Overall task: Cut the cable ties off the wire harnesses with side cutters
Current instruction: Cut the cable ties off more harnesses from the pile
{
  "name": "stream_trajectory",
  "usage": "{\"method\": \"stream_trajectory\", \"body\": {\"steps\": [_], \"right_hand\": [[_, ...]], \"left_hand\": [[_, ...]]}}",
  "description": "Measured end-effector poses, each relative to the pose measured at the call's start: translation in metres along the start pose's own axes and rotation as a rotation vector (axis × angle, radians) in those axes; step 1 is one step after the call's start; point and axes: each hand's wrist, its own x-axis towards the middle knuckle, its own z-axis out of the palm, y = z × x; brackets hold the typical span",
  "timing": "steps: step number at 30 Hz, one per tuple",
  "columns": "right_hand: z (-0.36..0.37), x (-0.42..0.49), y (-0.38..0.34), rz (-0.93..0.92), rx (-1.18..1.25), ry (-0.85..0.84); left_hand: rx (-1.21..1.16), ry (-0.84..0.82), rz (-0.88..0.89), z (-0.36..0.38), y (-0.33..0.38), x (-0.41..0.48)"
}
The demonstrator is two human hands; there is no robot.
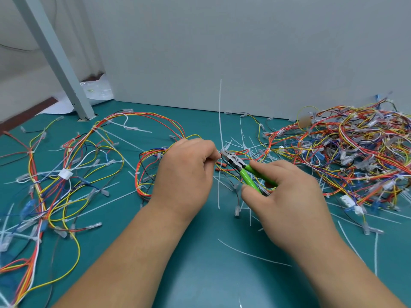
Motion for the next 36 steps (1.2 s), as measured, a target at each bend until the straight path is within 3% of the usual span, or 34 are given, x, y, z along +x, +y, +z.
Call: {"method": "stream_trajectory", "body": {"steps": [19, 36], "right_hand": [[0.0009, -0.0006, 0.0007, -0.022, -0.005, 0.008], [0.0008, 0.0055, 0.0061, -0.010, 0.141, -0.020]], "left_hand": [[-0.002, 0.003, -0.020, 0.0001, 0.0027, -0.0004], [-0.097, 0.065, -0.157, 0.0019, 0.0012, -0.0014]]}}
